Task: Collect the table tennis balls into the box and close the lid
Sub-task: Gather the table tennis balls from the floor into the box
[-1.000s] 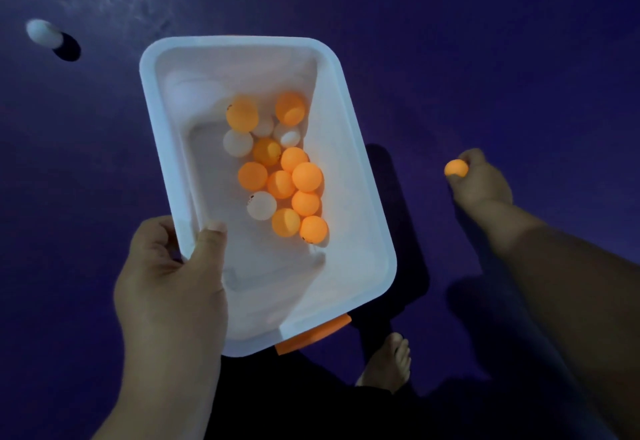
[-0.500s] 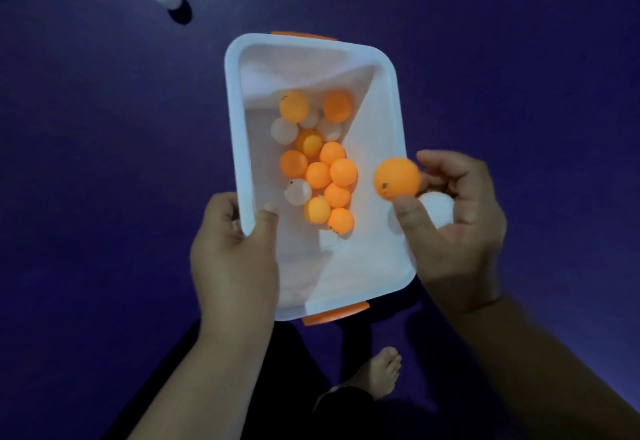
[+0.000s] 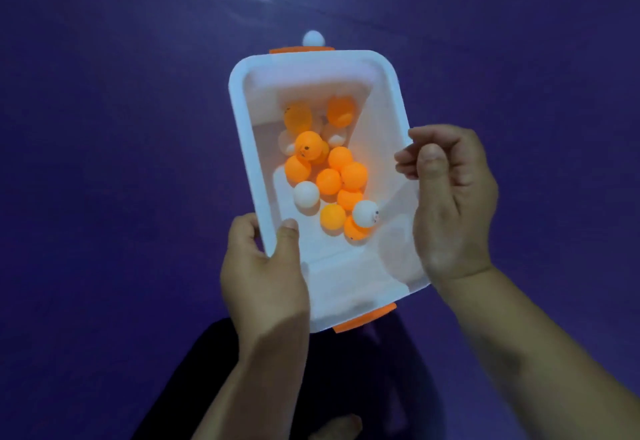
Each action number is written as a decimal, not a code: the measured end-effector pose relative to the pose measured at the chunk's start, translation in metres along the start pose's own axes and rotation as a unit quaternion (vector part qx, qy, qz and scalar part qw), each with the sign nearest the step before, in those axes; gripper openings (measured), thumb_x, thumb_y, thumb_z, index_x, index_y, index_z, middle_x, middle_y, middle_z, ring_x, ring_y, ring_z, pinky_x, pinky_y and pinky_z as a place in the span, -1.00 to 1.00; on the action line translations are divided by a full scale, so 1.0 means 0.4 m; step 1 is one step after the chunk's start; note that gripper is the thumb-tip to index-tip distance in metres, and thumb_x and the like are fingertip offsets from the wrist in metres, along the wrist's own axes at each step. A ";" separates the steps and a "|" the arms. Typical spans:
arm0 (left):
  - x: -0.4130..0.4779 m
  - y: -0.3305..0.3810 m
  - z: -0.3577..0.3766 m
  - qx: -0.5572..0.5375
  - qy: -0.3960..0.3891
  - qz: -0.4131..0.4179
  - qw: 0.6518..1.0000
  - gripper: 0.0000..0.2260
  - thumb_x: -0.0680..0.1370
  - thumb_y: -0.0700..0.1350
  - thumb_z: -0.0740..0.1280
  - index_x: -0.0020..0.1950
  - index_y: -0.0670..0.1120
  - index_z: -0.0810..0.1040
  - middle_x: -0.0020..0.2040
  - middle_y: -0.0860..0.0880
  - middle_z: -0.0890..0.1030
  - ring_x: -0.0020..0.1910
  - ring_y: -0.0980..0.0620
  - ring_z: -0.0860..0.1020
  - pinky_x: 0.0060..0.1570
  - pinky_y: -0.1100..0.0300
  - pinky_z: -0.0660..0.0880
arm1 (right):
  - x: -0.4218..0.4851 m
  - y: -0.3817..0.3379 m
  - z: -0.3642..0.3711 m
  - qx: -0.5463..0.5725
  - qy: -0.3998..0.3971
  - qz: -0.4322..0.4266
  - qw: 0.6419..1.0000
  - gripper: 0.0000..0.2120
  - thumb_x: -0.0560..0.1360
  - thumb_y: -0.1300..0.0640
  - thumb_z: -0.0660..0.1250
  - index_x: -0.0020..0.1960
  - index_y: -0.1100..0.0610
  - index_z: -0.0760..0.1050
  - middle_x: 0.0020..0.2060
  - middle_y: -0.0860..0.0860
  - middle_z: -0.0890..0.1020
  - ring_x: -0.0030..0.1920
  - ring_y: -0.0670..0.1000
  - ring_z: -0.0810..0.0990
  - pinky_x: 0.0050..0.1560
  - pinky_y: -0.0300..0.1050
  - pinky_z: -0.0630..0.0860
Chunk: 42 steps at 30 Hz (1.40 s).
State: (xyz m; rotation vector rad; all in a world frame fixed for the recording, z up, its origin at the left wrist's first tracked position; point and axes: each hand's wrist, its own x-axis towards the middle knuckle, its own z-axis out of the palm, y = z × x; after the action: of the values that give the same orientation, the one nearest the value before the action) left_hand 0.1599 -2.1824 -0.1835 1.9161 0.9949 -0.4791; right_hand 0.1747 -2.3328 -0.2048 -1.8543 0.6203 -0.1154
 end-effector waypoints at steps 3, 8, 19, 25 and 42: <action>0.053 0.056 -0.015 -0.049 0.052 -0.026 0.997 -0.94 0.54 -0.04 0.32 -0.05 0.01 0.47 -0.21 0.17 0.55 -0.20 0.21 0.53 -0.31 0.24 0.42 | 0.135 -0.025 0.072 0.005 0.029 0.024 0.999 -0.80 0.57 0.24 0.15 -0.10 0.03 0.49 -0.24 0.00 0.58 -0.23 -0.08 0.58 -0.16 -0.18 0.54; 0.139 0.110 -0.058 -0.097 0.122 -0.068 0.985 -0.91 0.53 -0.02 0.33 -0.03 0.03 0.45 -0.23 0.19 0.50 -0.24 0.22 0.47 -0.15 0.14 0.41 | 0.344 0.016 0.187 -0.066 0.040 0.094 0.993 -0.79 0.54 0.20 0.17 -0.21 -0.01 0.46 -0.36 -0.06 0.55 -0.30 -0.05 0.53 -0.15 -0.01 0.53; 0.243 0.132 -0.087 -0.170 0.182 -0.094 0.964 -0.90 0.50 -0.06 0.38 -0.15 0.02 0.47 -0.31 0.10 0.58 -0.26 0.20 0.55 -0.33 0.22 0.44 | 0.572 0.144 0.450 -0.529 -0.334 -0.036 0.779 -0.63 0.56 0.17 0.21 0.36 0.01 0.43 0.40 0.19 0.27 0.32 0.27 0.29 0.31 0.05 0.30; 0.232 0.150 -0.088 -0.171 0.186 -0.103 0.962 -0.89 0.49 -0.04 0.38 -0.14 0.02 0.46 -0.24 0.10 0.59 -0.26 0.15 0.57 -0.31 0.18 0.52 | 0.520 0.150 0.398 -0.457 -0.245 0.000 0.855 -0.70 0.54 0.22 0.21 0.25 0.13 0.52 0.22 0.23 0.39 0.19 0.27 0.43 0.16 0.01 0.40; 0.010 0.488 0.034 -0.076 0.068 0.020 0.995 -0.89 0.54 -0.04 0.32 0.00 -0.03 0.45 -0.20 0.16 0.51 -0.19 0.04 0.51 -0.29 0.16 0.40 | 0.386 -0.370 -0.172 -0.070 -0.027 -0.004 0.997 -0.85 0.50 -0.07 0.18 -0.10 -0.17 0.53 -0.10 -0.08 0.62 -0.09 0.00 0.61 -0.10 -0.14 0.54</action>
State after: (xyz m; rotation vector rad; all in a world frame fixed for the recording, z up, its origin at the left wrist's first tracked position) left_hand 0.3184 -2.2458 -0.0881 1.8472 1.0479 -0.2458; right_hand 0.3347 -2.4280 -0.0789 -1.9879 0.5969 -0.0273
